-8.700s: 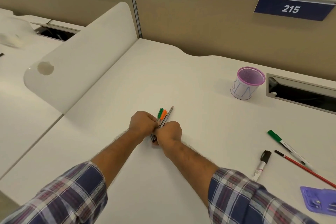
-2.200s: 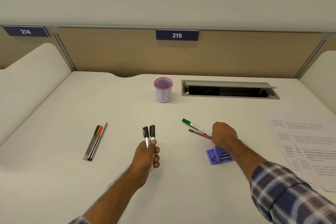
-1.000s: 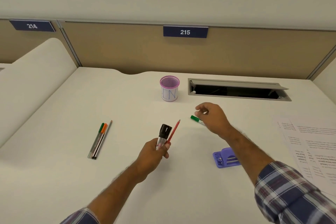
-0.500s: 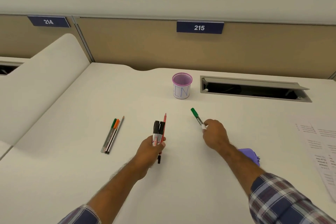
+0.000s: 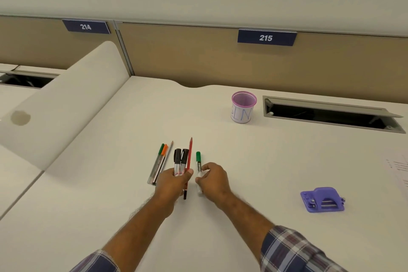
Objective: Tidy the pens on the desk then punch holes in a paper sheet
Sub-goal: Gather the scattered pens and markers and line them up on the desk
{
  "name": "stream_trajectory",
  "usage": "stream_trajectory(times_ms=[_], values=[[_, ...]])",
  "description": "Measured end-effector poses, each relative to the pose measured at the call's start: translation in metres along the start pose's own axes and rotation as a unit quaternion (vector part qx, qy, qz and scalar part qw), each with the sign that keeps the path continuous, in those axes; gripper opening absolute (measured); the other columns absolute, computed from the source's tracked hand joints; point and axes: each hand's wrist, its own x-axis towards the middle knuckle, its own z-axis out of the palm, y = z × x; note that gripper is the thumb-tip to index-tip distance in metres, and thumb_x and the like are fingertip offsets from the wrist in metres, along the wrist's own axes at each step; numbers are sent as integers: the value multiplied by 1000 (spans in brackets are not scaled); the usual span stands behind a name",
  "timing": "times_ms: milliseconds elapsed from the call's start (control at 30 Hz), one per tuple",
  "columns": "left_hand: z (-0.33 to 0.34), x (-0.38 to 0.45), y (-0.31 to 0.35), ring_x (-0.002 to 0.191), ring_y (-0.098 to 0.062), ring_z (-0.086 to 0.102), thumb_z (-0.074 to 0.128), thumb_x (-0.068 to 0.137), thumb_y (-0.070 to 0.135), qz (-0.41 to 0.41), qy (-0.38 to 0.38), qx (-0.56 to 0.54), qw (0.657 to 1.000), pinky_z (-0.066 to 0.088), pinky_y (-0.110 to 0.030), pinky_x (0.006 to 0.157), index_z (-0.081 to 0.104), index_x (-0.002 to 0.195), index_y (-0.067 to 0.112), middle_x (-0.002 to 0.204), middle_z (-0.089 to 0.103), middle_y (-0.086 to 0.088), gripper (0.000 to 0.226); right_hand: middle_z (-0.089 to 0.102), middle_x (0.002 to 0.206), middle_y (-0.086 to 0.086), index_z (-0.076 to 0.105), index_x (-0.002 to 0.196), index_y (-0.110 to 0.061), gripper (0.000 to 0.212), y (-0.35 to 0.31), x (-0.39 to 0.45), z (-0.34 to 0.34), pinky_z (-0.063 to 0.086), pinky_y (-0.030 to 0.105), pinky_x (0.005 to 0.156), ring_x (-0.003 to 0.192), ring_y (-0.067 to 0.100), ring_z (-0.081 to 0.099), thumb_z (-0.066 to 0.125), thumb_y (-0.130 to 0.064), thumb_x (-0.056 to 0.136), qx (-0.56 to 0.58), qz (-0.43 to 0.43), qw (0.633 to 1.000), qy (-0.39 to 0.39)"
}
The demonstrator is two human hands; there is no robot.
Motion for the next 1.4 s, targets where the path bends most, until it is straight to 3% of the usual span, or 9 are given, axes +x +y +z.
stream_trajectory(times_ms=[133,300,467,733,800,900,1000,1200,1400], values=[[-33,15,-4,61,-20,52,78,83,25,0,29,-12,999,43,-27,51,66,82,9,64,57,-5,20,67,100,17,60,107,-9,27,-18,5,26,59,37,52,70,28,66,69,-6,81,6,-2,1000,-4],[-64,28,-5,54,-20,49,81,80,26,-1,47,14,999,41,-26,49,68,81,6,62,57,-6,24,64,101,11,57,105,-8,29,-37,13,62,59,50,72,88,34,67,71,-6,80,0,-12,1000,-20],[-79,37,-4,56,-18,51,81,81,24,4,46,24,999,42,-26,49,70,89,6,67,61,-6,22,65,106,7,56,105,-10,30,-45,23,83,54,34,80,86,20,58,73,-12,80,-43,-42,998,-2],[-83,47,-5,50,-12,52,80,82,20,4,14,7,1000,42,-21,43,71,86,8,57,61,1,15,71,96,4,66,103,-12,17,-48,23,87,55,33,80,83,18,65,61,-20,88,-2,-46,997,56],[-81,47,-5,48,-10,53,80,82,19,14,-7,-2,1000,43,-20,42,71,81,10,52,61,5,13,71,81,0,70,93,-12,15,-50,18,85,56,34,73,68,11,62,60,-21,89,49,-50,995,68],[-76,45,-3,46,-8,51,74,86,16,34,-56,6,998,42,-17,42,66,72,13,48,61,6,17,73,76,2,74,84,-13,17,-56,8,82,56,29,62,62,7,62,62,-24,90,143,-48,989,-1],[-74,43,3,51,-8,55,68,90,18,47,-105,25,993,44,-18,47,68,80,13,59,65,3,11,74,83,8,73,93,-10,13,-59,4,75,49,17,51,60,8,63,65,-20,89,208,-12,978,-21],[-69,42,13,78,-16,63,56,100,18,23,-192,-26,981,48,-27,62,66,115,11,94,70,-10,19,71,79,8,68,92,0,16,-64,8,56,47,25,51,60,15,60,64,-14,89,253,51,966,-33],[-76,53,17,64,-15,52,58,98,21,19,-81,-18,996,46,-27,57,69,104,17,74,60,-3,13,68,75,9,69,84,-4,7,-58,25,48,58,36,57,61,20,59,67,-11,85,214,63,972,71]])
